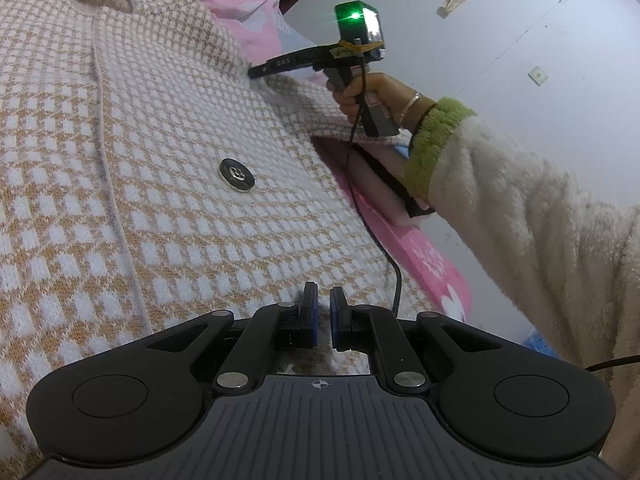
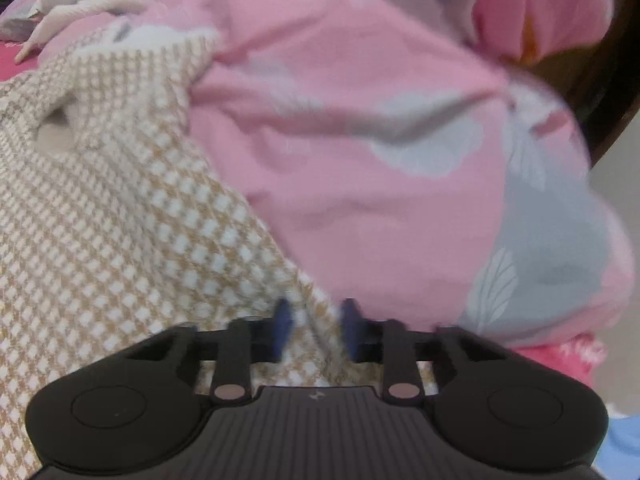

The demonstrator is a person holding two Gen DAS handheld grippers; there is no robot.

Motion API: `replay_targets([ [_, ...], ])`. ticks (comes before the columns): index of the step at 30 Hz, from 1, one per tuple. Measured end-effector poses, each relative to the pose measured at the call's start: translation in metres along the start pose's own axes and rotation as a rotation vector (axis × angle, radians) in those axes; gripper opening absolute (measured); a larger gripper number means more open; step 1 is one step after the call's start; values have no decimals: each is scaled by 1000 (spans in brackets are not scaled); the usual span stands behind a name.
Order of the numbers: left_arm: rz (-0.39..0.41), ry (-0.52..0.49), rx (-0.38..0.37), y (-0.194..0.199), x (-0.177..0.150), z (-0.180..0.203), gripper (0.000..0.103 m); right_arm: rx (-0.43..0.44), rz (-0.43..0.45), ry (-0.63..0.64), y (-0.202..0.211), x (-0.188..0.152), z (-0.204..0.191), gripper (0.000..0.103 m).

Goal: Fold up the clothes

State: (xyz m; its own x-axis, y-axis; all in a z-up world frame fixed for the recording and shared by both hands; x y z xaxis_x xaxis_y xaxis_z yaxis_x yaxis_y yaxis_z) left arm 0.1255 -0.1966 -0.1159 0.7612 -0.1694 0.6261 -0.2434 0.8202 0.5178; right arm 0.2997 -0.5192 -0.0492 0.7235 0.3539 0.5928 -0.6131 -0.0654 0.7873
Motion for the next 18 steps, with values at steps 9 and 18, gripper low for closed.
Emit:
replay_targets([
  [9,-1,2,-1,-1,1,-1,8,-288,78,-39,4,-9,-8,0],
  [18,-3,2,1,-2,1,-1,8,73,255,-234,25,19,-7,0],
])
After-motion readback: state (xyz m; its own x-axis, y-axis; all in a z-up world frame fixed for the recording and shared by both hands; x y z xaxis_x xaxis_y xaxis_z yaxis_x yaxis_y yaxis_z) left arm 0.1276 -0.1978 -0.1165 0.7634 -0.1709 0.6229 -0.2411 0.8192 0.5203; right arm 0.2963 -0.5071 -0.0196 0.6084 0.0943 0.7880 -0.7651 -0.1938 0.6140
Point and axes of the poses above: each gripper's, at about its wrist camera, not at the fingertips, and y roughly against the way its jaws point, z to its right, x to its top, the point moved 1 cm from there along -y, roughly the way its jaws point, and after that the axes turned 13 degrees about x, right-handed, at the moved point
